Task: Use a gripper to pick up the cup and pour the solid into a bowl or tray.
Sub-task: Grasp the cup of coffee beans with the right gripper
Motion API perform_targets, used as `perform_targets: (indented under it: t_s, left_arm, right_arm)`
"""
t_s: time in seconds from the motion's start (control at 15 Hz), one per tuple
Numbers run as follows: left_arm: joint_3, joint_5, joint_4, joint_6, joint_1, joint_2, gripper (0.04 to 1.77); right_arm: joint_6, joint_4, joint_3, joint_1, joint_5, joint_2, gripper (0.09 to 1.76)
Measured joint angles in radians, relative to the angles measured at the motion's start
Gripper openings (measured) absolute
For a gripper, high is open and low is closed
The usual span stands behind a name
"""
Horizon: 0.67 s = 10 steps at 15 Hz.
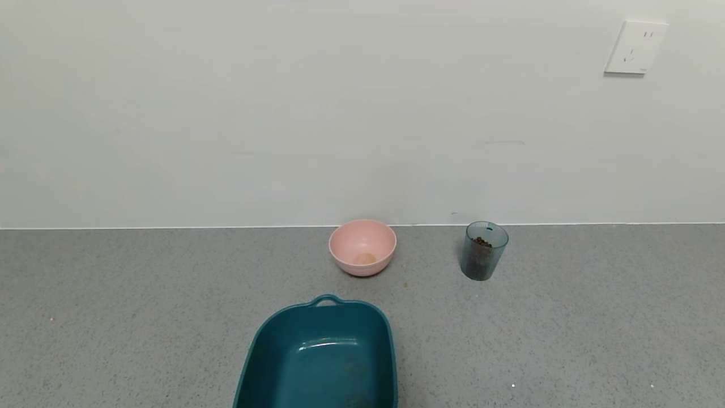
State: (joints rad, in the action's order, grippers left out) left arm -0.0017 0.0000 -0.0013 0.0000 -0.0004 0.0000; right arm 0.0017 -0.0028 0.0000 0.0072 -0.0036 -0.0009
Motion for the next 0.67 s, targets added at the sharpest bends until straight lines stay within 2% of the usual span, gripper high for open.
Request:
perform_targets:
  t_s: [0.67]
  left_arm:
    - [0.000,0.000,0.000,0.000,0.000,0.000,1.75]
  right_arm:
    - [-0.002,0.004,-0.020,-0.005,-0.008,0.001,1.71]
